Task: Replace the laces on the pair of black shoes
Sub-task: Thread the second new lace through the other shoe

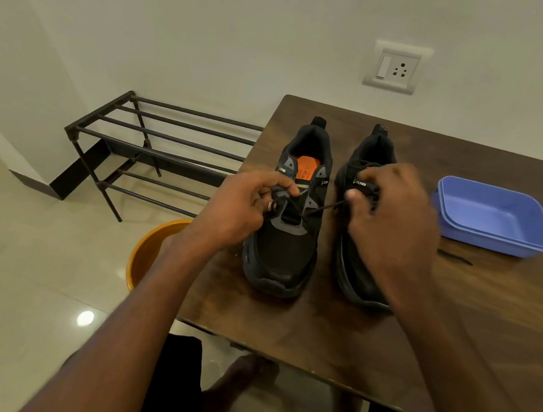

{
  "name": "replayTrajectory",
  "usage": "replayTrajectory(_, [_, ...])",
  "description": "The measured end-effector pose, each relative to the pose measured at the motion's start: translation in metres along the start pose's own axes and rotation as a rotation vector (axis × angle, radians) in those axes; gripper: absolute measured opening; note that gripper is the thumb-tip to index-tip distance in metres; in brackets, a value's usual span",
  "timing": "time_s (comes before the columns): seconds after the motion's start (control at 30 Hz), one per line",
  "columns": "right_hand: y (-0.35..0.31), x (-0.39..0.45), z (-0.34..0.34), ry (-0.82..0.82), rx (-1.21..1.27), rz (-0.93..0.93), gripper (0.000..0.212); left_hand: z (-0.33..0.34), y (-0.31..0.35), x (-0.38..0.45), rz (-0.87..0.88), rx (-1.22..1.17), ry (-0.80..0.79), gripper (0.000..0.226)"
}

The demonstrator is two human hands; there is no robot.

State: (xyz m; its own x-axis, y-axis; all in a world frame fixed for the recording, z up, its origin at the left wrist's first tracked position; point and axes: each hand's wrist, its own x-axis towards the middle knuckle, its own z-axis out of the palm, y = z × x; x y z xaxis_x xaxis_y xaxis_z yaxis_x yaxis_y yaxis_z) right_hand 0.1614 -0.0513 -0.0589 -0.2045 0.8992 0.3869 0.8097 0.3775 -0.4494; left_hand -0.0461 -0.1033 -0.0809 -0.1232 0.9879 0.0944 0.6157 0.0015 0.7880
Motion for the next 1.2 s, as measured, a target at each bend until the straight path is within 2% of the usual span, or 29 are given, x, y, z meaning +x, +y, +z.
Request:
replayTrajectory(0.07, [-0.010,-0.006,0.012,-0.142,-0.023,-0.071,0.028,0.000,0.000,0.000,0.011,0.007,-0.006,0.046])
replayTrajectory(0.17, [-0.016,-0.006,0.021,-0.301,-0.080,-0.038,0.013,-0.002,0.000,-0.001,0.022,0.034,-0.007,0.047])
replayTrajectory(0.23, [-0.010,-0.002,0.017,-0.269,-0.097,0.003,0.004,-0.002,0.001,-0.001,0.021,0.031,-0.002,0.046])
replayTrajectory(0.33, [0.001,0.007,0.009,-0.261,-0.112,0.060,0.006,-0.002,0.003,-0.002,0.000,0.035,0.008,0.043])
replayTrajectory(0.53, [-0.009,-0.004,0.017,-0.298,-0.084,-0.108,0.032,-0.003,0.003,-0.004,0.012,0.054,0.009,0.042])
replayTrajectory(0.7, [-0.009,-0.001,0.020,-0.327,-0.009,-0.051,0.026,-0.006,-0.001,-0.002,-0.011,0.079,0.029,0.037])
replayTrajectory(0.8, [-0.007,-0.002,0.016,-0.337,-0.039,-0.033,0.030,-0.008,0.000,-0.002,-0.020,0.086,0.012,0.037])
replayTrajectory(0.97, [-0.007,-0.001,0.015,-0.325,-0.070,-0.008,0.020,-0.007,-0.001,-0.002,-0.040,0.098,0.007,0.033])
replayTrajectory(1.03, [-0.010,0.001,0.009,-0.340,0.095,0.006,0.018,-0.007,0.002,-0.001,0.004,0.120,0.091,0.024])
replayTrajectory(1.1, [-0.020,0.001,-0.005,-0.412,0.457,0.056,0.013,-0.008,0.010,-0.002,0.064,0.053,0.204,0.016])
replayTrajectory(1.2, [-0.038,-0.001,-0.023,-0.448,0.925,0.083,0.013,-0.009,0.023,-0.005,0.049,-0.268,0.186,0.040])
